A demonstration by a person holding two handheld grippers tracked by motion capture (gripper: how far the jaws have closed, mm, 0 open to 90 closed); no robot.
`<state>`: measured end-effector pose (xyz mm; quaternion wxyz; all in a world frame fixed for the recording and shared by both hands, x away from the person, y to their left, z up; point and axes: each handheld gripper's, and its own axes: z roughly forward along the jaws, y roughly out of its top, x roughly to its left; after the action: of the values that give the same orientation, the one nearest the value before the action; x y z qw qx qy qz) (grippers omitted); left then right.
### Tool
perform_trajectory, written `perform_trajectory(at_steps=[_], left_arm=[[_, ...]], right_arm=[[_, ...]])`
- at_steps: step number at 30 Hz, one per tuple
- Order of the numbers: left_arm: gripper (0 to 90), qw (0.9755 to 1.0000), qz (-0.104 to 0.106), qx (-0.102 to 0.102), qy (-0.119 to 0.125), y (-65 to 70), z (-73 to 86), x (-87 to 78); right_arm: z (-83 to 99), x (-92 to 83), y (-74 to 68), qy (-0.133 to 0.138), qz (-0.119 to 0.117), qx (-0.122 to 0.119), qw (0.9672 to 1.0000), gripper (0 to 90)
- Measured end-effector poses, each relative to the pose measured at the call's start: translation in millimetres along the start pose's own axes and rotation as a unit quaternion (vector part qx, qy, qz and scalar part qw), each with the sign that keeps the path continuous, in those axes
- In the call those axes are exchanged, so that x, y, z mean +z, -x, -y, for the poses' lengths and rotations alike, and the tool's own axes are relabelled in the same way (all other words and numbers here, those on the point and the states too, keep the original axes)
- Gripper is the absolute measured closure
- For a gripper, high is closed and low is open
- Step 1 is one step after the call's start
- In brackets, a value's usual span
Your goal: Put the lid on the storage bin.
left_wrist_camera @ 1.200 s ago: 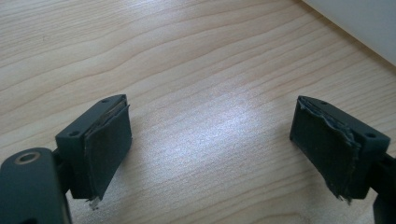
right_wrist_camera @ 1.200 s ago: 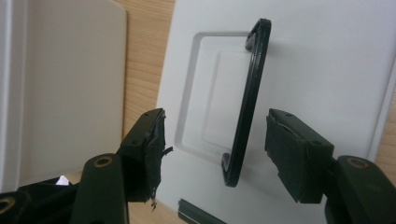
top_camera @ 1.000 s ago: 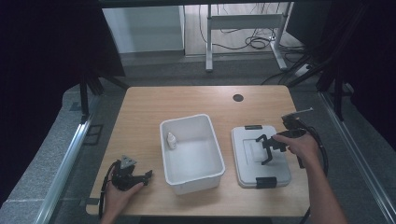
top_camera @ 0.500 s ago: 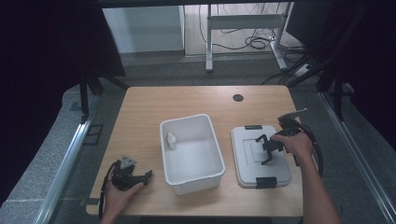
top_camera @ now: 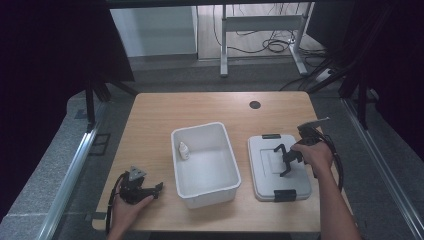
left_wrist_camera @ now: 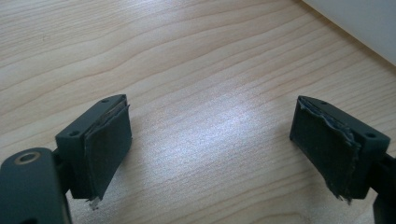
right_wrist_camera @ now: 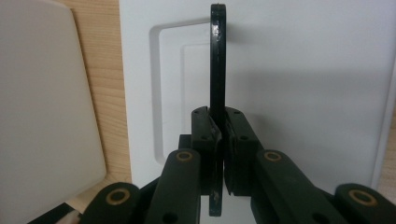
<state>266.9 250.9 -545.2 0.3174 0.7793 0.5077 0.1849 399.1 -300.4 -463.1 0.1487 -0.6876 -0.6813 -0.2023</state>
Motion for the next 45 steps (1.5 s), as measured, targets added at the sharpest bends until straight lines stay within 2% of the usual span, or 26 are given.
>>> perform_trajectory(at_steps=[11, 13, 16, 21, 29, 37, 42, 45], left_arm=[[12.6, 1.0000, 0.000, 0.000, 0.000, 0.0, 0.0, 0.0], [12.6, 1.0000, 0.000, 0.000, 0.000, 0.0, 0.0, 0.0], [12.6, 1.0000, 0.000, 0.000, 0.000, -0.1, 0.0, 0.0], [12.6, 1.0000, 0.001, 0.001, -0.001, -0.2, 0.0, -0.1], [12.6, 1.0000, 0.001, 0.002, -0.001, -0.3, 0.2, -0.3], [12.6, 1.0000, 0.001, 0.002, -0.001, -0.3, 0.2, -0.3], [12.6, 1.0000, 0.001, 0.002, -0.001, -0.3, 0.2, -0.3], [12.6, 1.0000, 0.001, 0.002, -0.001, -0.3, 0.2, -0.4]], right_arm=[[1.9, -2.8, -2.8, 0.008, -0.008, 0.009, 0.9999, 84.1], [2.2, -5.7, -4.2, 0.013, -0.006, 0.004, 0.9999, 84.1], [3.9, -13.4, -6.7, 0.021, -0.019, -0.001, 0.9996, 84.2], [5.1, -22.8, -10.8, 0.027, -0.021, -0.003, 0.9994, 84.1], [7.2, -40.0, -22.1, 0.028, -0.033, -0.011, 0.9990, 84.1], [11.8, -60.8, -34.4, 0.045, -0.044, -0.028, 0.9976, 84.0], [13.8, -66.8, -39.8, 0.046, -0.048, -0.033, 0.9972, 83.9], [16.2, -68.1, -47.9, 0.040, -0.057, -0.046, 0.9965, 83.7]])
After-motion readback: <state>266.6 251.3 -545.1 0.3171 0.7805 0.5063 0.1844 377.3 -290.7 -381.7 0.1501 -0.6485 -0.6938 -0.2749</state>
